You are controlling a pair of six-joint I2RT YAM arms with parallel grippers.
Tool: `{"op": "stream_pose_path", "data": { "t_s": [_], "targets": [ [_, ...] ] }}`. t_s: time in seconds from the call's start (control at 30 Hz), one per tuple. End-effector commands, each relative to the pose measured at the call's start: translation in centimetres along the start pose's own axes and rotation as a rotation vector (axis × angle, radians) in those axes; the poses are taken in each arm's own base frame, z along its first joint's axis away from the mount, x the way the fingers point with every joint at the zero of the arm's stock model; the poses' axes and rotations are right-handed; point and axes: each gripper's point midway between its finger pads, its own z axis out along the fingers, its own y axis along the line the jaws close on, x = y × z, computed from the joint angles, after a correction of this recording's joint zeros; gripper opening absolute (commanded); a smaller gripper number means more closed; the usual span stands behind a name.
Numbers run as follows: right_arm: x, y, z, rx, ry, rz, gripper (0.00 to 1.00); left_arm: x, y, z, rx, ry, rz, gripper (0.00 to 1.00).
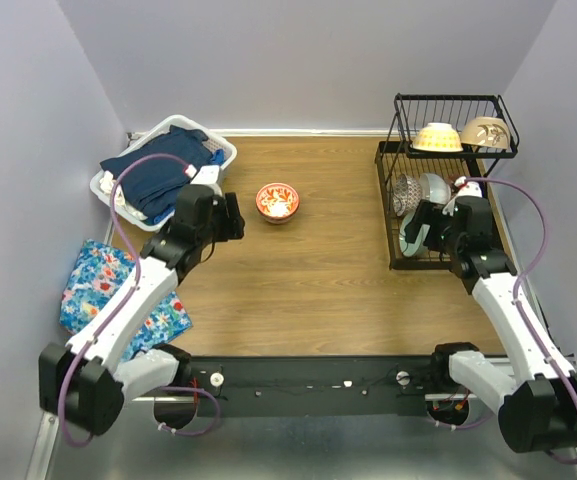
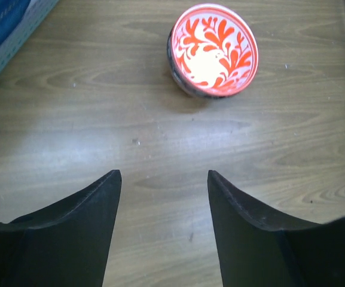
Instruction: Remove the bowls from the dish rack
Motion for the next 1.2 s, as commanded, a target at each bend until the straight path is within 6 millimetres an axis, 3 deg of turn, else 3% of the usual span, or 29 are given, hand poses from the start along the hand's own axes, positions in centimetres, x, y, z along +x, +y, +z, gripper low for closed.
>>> {"op": "stream_pose_path", "data": {
  "t_s": [0.0,0.03,0.1,0.13,0.17,0.3,0.5,0.73,1.0,1.17],
  "targets": [
    [-1.6,-1.5,1.6,0.096,-0.038,-0.021,1.00,1.1,0.6,-2.7,0.041,-0.093,0.006,0.70],
    [-1.5,-1.6,2.1,0.099,-0.032,-0.022,1.00,2.3,1.2,-2.7,0.030,-0.086,0.004,0.74],
    [-1.3,-1.7,2.7,0.092,-0.025,-0.025,1.00,2.3,1.4,-3.9,0.043,-0.137,-0.005,0.80],
    [-1.5,-1.6,3.0,0.087,-0.036,-0.023,1.00,3.2,1.7,-3.9,0.039,-0.132,-0.006,0.81],
    [-0.9,-1.6,3.4,0.074,-0.019,-0.026,1.00,3.0,1.8,-4.4,0.043,-0.158,-0.011,0.89],
    [-0.5,-3.1,4.4,0.069,-0.006,0.020,1.00,3.6,2.1,-5.2,0.050,-0.186,-0.015,0.98],
    [0.3,-4.4,5.3,0.013,0.016,0.106,1.00,3.9,2.2,-5.3,0.065,-0.212,-0.017,0.99],
    [1.6,-3.8,6.7,-0.060,0.053,0.176,1.00,3.7,2.0,-4.9,0.070,-0.213,0.002,0.99],
    [3.1,-4.5,7.7,-0.061,0.077,0.185,1.00,3.6,1.9,-5.0,0.079,-0.223,0.002,0.99],
    [2.8,-3.8,8.2,-0.113,0.058,0.166,1.00,3.7,1.7,-4.9,0.089,-0.219,0.005,0.99]
  ]
}}
